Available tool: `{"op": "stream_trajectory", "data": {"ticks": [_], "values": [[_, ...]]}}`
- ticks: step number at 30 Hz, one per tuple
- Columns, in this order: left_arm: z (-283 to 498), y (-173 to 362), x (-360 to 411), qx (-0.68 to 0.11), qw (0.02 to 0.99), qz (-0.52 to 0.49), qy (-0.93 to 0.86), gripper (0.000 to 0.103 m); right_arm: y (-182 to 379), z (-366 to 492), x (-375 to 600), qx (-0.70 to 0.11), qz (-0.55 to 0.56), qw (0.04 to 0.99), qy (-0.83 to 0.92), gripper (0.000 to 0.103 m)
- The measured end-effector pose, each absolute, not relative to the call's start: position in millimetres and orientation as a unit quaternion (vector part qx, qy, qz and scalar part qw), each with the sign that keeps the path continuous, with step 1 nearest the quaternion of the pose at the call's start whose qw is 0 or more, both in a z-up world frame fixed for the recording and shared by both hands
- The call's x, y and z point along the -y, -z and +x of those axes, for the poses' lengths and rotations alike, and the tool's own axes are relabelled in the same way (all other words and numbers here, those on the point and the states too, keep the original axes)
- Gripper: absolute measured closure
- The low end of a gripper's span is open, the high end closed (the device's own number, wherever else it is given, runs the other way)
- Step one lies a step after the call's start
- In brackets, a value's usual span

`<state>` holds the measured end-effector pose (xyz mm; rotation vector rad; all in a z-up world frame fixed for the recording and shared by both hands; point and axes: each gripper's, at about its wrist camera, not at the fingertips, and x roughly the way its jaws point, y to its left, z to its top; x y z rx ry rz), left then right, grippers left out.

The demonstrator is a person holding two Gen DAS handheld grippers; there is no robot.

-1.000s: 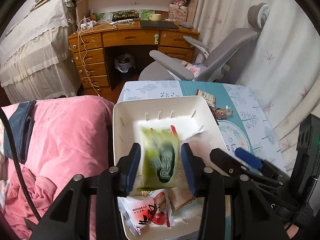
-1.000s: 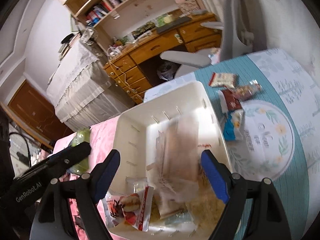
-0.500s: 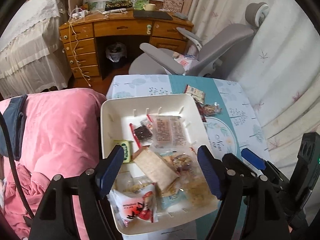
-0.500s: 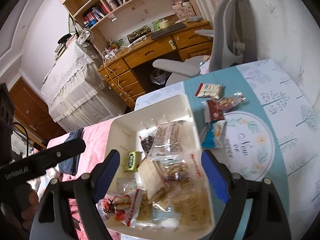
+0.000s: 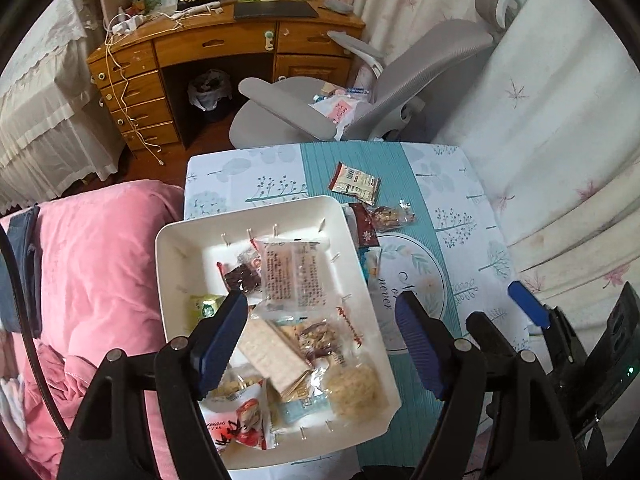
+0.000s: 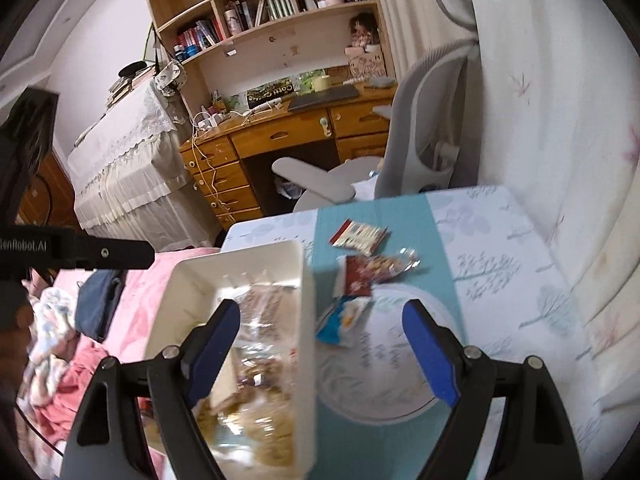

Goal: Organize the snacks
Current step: 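Withdraw both tools from the tray toward the LIPO packet and nut-cluster bag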

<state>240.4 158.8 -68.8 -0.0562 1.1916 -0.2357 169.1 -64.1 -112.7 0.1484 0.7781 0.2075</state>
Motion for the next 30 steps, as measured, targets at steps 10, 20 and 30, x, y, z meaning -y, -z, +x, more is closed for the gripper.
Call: {"op": "stream_trajectory", "data": {"ticks": [10, 20, 30], "values": [[298, 78, -108, -0.577, 0.811, -0.021, 0.091, 0.024, 118, 204, 97, -0.346, -0.011, 0.932, -0.109, 0.019], [361, 116, -56, -0.592, 0.803, -0.015, 0.07, 0.024, 144, 245, 118, -0.31, -0.059, 0.938, -0.144, 0.019], [416, 186, -13, -0.619, 0.783, 0.012, 0.059, 0.024, 201, 284, 115, -0.313, -0.09, 0.928, -0.183, 0.019]]}}
